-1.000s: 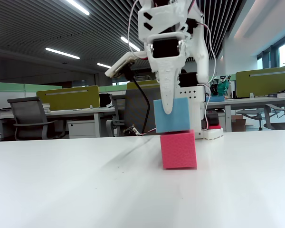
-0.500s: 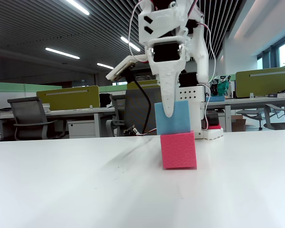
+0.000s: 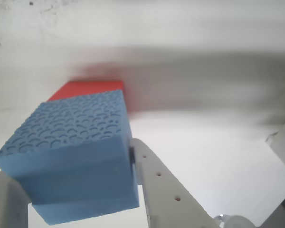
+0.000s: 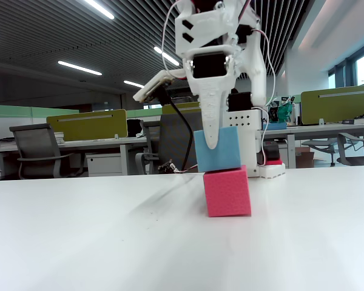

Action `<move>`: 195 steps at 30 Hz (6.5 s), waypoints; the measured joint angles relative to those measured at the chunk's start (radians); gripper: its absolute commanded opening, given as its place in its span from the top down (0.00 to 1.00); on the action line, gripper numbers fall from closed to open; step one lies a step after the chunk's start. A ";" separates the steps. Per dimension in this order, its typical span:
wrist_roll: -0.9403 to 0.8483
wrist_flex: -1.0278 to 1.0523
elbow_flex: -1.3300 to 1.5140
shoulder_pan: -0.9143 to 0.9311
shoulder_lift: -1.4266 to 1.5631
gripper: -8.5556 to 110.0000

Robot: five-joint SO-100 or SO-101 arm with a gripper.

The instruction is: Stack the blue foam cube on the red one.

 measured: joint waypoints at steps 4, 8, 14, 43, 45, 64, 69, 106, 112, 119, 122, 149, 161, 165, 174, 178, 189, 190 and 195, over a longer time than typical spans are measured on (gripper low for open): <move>0.012 -0.005 0.000 0.000 -0.002 0.75; 0.017 -0.005 -0.028 0.002 -0.005 0.76; 0.026 -0.005 -0.035 0.002 -0.011 0.76; 0.035 0.003 -0.008 0.002 -0.011 0.64; 0.041 0.017 -0.009 -0.002 -0.011 0.63; 0.054 0.092 -0.058 -0.035 0.212 0.67; 0.054 0.091 -0.009 -0.046 0.390 0.68; 0.071 -0.080 0.787 0.028 1.256 0.78; 0.071 -0.130 0.813 0.028 1.258 0.78; 0.071 -0.163 0.827 0.018 1.256 0.78; 0.071 -0.163 0.830 0.018 1.256 0.78; 0.071 -0.195 0.847 -0.009 1.255 0.73; 0.071 -0.196 0.847 -0.009 1.255 0.73; 0.071 -0.196 0.847 -0.009 1.255 0.73; 0.071 -0.202 0.847 -0.009 1.255 0.73; 0.071 -0.202 0.847 -0.009 1.255 0.73; 0.071 -0.202 0.847 -0.009 1.255 0.73; 0.071 -0.202 0.847 -0.009 1.255 0.73; 0.071 -0.202 0.847 -0.009 1.255 0.73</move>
